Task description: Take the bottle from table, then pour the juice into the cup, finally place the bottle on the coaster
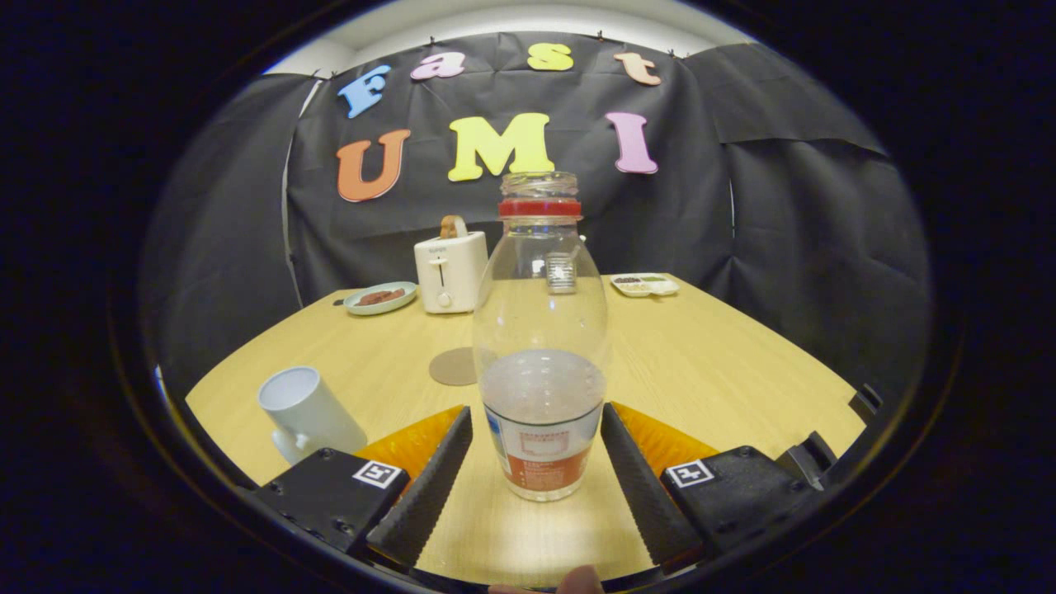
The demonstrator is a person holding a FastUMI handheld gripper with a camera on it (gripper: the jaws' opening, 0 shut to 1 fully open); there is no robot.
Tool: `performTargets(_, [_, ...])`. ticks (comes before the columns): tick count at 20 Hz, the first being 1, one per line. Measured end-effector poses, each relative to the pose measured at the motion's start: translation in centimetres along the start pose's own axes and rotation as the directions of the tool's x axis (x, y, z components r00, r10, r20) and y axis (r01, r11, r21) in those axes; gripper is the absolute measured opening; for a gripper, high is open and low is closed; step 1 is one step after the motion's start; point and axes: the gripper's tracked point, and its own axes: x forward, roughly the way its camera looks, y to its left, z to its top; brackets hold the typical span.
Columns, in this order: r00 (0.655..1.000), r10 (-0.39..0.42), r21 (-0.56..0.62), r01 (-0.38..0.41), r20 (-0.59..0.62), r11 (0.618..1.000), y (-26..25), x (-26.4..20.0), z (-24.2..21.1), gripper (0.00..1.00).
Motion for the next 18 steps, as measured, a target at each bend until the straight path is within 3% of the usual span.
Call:
performTargets(6, [0.999, -0.032, 0.054, 0.031, 0.024, 0.998, 0.0, 1.5, 0.9, 0.99])
performTargets(13, [0.999, -0.032, 0.063, 0.031, 0.017, 0.998, 0.5, 1.2, 1.3, 0.82])
performTargets(18, [0.999, -0.006, -0.022, 0.007, 0.053, 1.000, 2.1, 0.1, 3.7, 0.79])
